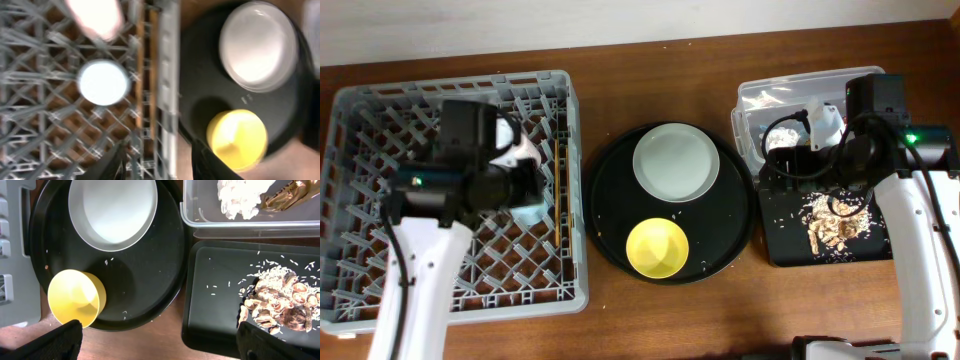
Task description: Sort waste into correct bins and load items into the dishwasher rack
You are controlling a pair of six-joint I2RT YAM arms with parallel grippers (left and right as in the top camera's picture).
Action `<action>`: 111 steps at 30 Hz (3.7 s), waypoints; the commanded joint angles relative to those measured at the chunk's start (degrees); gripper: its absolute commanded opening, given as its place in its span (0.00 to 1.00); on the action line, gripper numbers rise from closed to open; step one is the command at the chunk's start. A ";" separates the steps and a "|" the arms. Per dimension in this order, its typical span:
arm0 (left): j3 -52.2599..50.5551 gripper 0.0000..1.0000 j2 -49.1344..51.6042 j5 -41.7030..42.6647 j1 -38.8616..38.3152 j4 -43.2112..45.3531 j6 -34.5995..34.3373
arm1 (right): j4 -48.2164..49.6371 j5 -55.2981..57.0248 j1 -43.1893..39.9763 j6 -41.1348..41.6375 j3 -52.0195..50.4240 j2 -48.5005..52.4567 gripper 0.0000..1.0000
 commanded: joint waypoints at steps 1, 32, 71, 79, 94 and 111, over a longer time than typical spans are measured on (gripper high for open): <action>-1.90 0.46 0.37 4.00 -9.60 -0.68 0.39 | -0.02 0.48 -0.22 0.07 0.44 -0.33 0.99; -21.79 0.27 23.47 -4.24 -46.95 37.75 -3.74 | -0.02 0.48 -0.22 0.07 0.44 -0.33 0.99; 8.79 0.00 51.45 80.13 18.93 96.74 -56.28 | -0.02 0.50 -0.22 0.07 0.44 -0.33 0.99; 8.79 0.31 51.45 81.42 25.66 97.66 -56.26 | -0.02 0.48 -0.22 0.07 0.44 -0.33 0.99; 15.41 0.99 50.51 80.87 35.30 146.40 -94.01 | -0.02 0.50 -0.22 0.07 0.44 -0.33 0.99; 35.50 0.99 50.23 46.84 25.18 59.21 -29.68 | -0.02 0.50 -0.22 0.07 0.44 -0.33 0.99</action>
